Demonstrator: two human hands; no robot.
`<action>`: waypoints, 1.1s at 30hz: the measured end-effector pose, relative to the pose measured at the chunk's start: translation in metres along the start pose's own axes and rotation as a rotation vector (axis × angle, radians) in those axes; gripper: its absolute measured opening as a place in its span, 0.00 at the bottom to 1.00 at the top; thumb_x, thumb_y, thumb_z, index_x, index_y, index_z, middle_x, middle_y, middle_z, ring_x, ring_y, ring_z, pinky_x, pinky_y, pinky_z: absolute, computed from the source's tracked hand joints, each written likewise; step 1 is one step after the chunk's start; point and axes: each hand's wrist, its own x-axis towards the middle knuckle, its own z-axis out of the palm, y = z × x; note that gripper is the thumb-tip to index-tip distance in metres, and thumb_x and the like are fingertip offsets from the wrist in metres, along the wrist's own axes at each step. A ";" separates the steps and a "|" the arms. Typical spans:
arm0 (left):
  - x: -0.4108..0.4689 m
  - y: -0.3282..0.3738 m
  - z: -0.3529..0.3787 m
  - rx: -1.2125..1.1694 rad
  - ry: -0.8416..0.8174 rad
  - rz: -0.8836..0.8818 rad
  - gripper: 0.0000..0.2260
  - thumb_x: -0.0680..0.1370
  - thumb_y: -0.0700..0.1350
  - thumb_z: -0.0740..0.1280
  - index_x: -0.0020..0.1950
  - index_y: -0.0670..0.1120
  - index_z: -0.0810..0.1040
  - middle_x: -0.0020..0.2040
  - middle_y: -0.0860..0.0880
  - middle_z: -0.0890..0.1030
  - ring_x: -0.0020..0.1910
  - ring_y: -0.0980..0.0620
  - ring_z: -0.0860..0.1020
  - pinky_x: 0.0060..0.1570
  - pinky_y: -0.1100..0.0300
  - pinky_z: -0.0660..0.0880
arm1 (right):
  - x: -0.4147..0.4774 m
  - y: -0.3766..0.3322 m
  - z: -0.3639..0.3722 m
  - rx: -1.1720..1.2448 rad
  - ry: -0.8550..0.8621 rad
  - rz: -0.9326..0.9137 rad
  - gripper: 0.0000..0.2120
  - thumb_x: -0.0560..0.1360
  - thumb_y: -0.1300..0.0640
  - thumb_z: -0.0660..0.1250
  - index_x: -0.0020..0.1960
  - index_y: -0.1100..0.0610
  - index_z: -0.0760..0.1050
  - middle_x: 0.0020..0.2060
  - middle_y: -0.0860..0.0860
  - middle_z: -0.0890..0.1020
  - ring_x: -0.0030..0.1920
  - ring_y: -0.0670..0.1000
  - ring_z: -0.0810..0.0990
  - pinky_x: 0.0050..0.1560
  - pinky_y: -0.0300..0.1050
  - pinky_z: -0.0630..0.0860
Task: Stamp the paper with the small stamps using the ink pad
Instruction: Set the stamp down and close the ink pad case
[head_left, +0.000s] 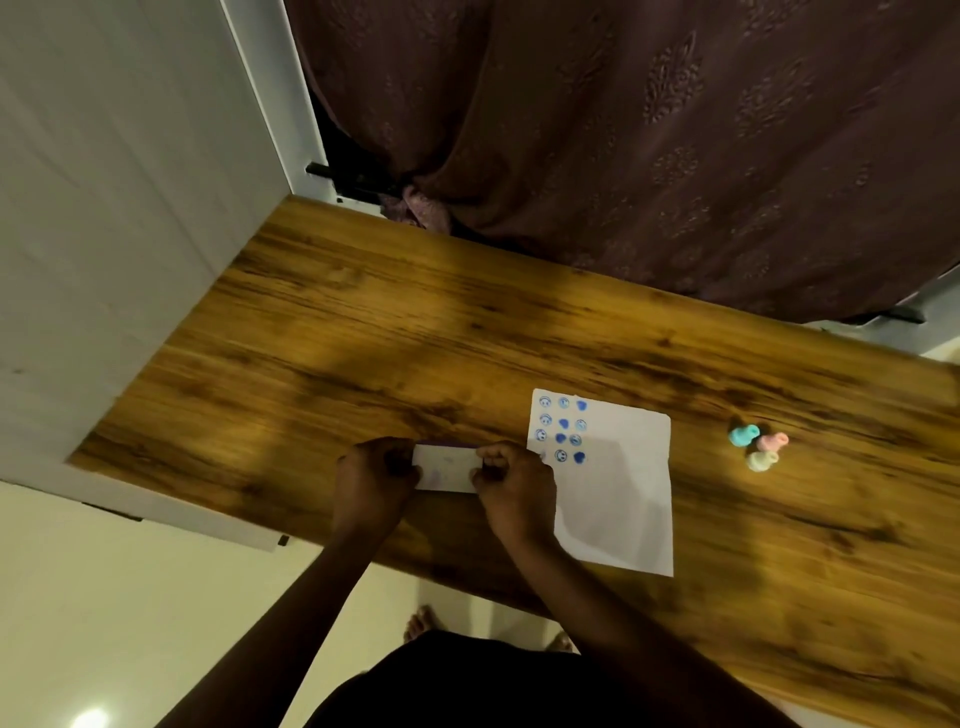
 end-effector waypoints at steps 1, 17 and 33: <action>0.000 0.000 0.001 -0.006 0.007 -0.008 0.11 0.75 0.41 0.77 0.57 0.45 0.85 0.55 0.46 0.88 0.51 0.48 0.86 0.40 0.73 0.71 | -0.001 0.000 0.000 0.006 0.004 0.010 0.10 0.76 0.55 0.75 0.58 0.51 0.83 0.56 0.46 0.87 0.57 0.47 0.84 0.63 0.41 0.77; 0.000 0.039 0.011 -0.217 0.028 0.074 0.10 0.75 0.40 0.78 0.55 0.46 0.84 0.50 0.51 0.87 0.46 0.59 0.83 0.51 0.63 0.78 | 0.005 0.008 -0.037 0.190 0.193 0.008 0.13 0.75 0.56 0.76 0.59 0.52 0.83 0.56 0.42 0.84 0.51 0.34 0.80 0.61 0.26 0.71; -0.046 0.170 0.154 -0.221 -0.210 0.254 0.18 0.74 0.40 0.79 0.62 0.46 0.84 0.57 0.49 0.87 0.47 0.63 0.83 0.49 0.73 0.77 | -0.023 0.118 -0.192 0.283 0.530 0.199 0.14 0.76 0.57 0.75 0.61 0.51 0.83 0.57 0.44 0.86 0.54 0.40 0.83 0.51 0.25 0.72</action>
